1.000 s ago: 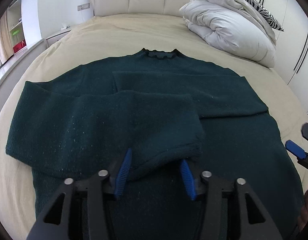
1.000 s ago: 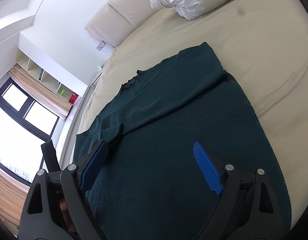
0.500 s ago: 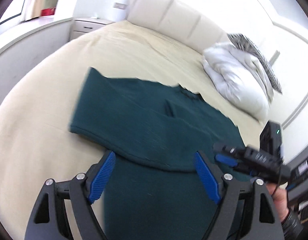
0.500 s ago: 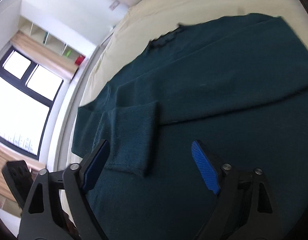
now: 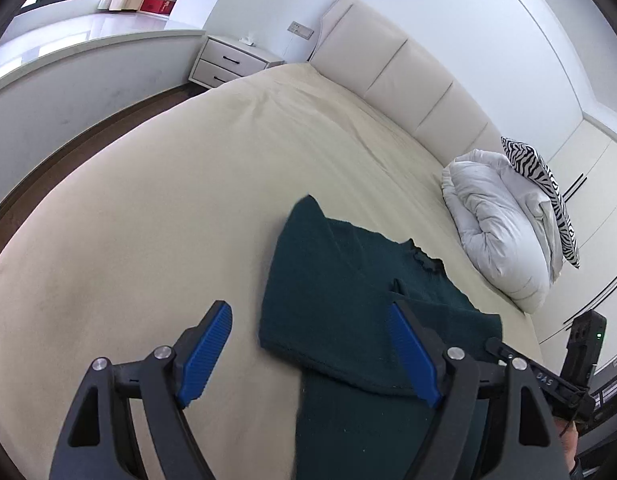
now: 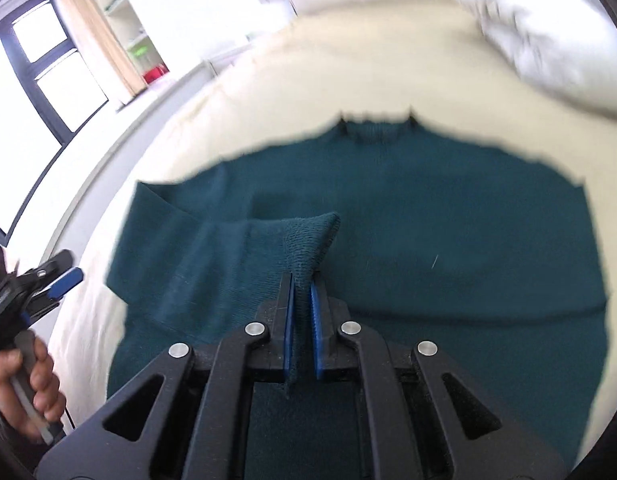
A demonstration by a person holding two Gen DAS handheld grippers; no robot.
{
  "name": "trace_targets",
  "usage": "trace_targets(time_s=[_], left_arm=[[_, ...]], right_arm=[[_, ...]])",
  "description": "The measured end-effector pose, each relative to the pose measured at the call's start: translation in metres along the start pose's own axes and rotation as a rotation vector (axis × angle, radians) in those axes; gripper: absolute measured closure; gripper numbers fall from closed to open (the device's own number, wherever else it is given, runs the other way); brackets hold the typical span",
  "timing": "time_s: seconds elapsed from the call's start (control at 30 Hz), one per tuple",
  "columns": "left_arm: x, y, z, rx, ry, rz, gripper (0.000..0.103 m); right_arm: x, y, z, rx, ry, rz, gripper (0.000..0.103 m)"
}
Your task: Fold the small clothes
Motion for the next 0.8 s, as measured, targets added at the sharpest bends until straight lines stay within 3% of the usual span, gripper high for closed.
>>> trace_targets(time_s=[0.13,0.3,0.43,0.67,0.73,0.8], left_arm=[[-0.014,0.002,-0.01,0.005,0.008,-0.013,0.022],[-0.054,-0.004,-0.015,-0.033,0.065,-0.045,0.022],[-0.092,-0.001,-0.014,-0.011,0.14,-0.056,0.022],[-0.13,-0.003,-0.024,-0.096,0.195,-0.128,0.022],[-0.137,-0.004,-0.026,-0.113,0.213,-0.141,0.028],[-0.145,-0.005,-0.025,-0.14,0.226,-0.156,0.047]], right_arm=[[0.03,-0.006,-0.034,0.02,-0.065,-0.023,0.097],[0.023,-0.053,-0.069,-0.027,-0.084,0.011,0.097],[-0.017,-0.105,-0.071,-0.122,-0.019,0.067,0.097],[-0.042,-0.13,-0.062,-0.201,0.015,-0.007,0.093],[-0.044,-0.137,-0.059,-0.24,0.029,-0.036,0.092],[-0.046,-0.139,-0.053,-0.276,0.035,-0.063,0.092]])
Point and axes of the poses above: each gripper's, at about its wrist camera, not at the fingertips, and x roughly against the way its jaws point, y to its left, z to its underside, the point moved 7 cm from there along -x, roughly the way its jaws point, and after that the axes turned 15 degrees about -x, right-handed, at the moved point
